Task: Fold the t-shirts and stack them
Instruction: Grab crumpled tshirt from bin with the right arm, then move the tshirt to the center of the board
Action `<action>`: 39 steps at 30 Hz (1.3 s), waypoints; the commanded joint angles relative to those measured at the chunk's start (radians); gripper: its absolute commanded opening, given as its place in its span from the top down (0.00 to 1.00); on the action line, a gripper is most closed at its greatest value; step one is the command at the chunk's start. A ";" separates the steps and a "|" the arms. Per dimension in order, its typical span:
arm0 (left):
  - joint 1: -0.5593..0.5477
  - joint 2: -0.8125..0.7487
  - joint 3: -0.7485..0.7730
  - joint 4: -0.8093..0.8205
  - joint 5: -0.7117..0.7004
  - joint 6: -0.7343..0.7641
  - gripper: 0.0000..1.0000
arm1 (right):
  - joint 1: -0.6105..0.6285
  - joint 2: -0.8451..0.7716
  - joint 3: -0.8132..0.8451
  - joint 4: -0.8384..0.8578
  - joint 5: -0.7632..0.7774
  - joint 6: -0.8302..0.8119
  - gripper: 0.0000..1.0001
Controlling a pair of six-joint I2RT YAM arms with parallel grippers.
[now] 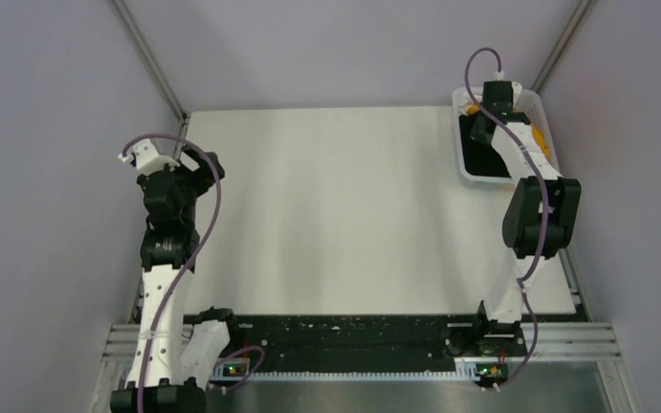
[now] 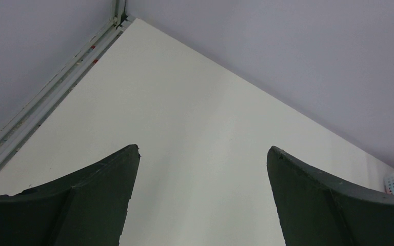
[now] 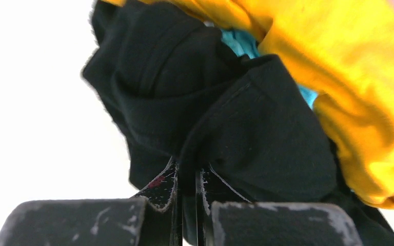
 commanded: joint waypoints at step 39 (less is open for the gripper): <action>0.004 0.061 -0.148 -0.062 0.075 -0.135 0.01 | 0.189 -0.520 -0.509 0.252 -0.286 0.091 0.06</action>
